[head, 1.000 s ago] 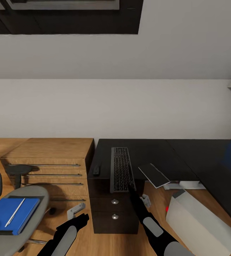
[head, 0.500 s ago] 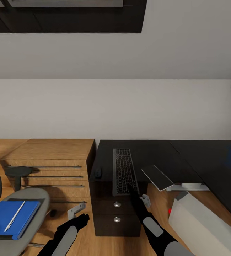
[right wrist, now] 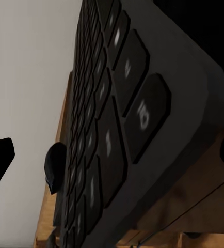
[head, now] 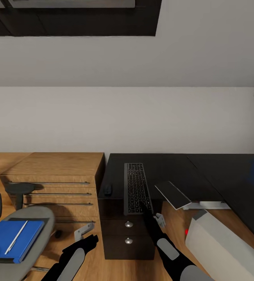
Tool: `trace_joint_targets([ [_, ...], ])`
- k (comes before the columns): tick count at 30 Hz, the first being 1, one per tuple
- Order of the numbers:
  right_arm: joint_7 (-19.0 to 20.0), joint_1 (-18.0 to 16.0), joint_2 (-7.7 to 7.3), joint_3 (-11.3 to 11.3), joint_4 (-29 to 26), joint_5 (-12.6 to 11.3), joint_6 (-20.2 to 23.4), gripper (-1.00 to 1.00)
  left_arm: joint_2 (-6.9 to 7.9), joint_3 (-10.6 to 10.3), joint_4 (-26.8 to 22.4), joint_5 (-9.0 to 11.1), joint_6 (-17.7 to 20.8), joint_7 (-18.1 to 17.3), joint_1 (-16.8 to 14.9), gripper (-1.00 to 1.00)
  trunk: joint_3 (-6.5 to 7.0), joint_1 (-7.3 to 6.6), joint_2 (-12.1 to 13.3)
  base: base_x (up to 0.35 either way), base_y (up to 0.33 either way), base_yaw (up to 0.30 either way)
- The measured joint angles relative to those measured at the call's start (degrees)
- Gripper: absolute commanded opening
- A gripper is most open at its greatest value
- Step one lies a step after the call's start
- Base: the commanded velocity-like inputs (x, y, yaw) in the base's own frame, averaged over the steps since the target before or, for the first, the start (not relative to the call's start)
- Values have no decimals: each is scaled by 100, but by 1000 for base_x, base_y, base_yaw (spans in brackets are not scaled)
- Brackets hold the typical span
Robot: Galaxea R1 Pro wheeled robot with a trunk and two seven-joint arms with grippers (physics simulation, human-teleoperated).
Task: In the bedroom, organize the workspace by keeping the computer under the desk, ensuring the monitor is on the desk, placing the keyboard on the desk next to the monitor, placing the mouse on the desk next to the keyboard, moving the folder from the swivel chair onto the desk next to the mouse, stacking the notebook on top of the folder with the pen on top of the notebook, and positioning the swivel chair next to the desk.
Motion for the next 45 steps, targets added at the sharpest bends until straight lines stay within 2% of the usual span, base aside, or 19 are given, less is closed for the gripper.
trace_joint_targets([
  [1,1,0,0,-1,0,2,-3,100,-1,-1,0,0,0,0,0,100,0,0,0,0,0,0],
  [2,4,0,-1,-2,-1,4,-7,-100,0,-2,1,2,0,0,0,100,0,0,0,0,0,0],
  [11,29,-1,-5,-15,-6,8,-14,-100,-3,-4,11,9,0,0,0,100,0,0,0,0,0,0],
  [25,86,-1,-6,-7,-45,22,-41,-100,-7,-4,11,9,0,0,0,100,251,-307,560,0,0,0],
  [33,347,6,-18,-18,-178,16,-55,-100,-7,-4,12,5,0,0,0,100,395,-483,881,0,0,0],
  [35,394,79,-22,-18,-485,33,-92,-100,-2,-4,12,-3,0,0,0,100,431,-527,961,0,0,0],
  [37,388,305,-31,-7,-959,67,-118,-100,0,-4,11,-6,0,0,0,100,467,-571,1041,0,0,0],
  [38,339,521,-39,2,-1373,133,-137,-100,1,-4,11,-8,0,0,0,100,485,-593,1081,0,0,0],
  [39,306,597,-41,6,-1519,163,-134,-100,1,-4,11,-8,0,0,0,100,502,-615,1122,0,0,0],
  [43,-291,1188,-61,11,-2714,501,-132,-100,2,-4,11,-8,0,0,0,100,574,-703,1282,0,0,0],
  [45,-444,1412,-79,11,-3159,566,-124,-100,2,-3,11,-7,0,0,0,100,610,-747,1362,0,0,0],
])
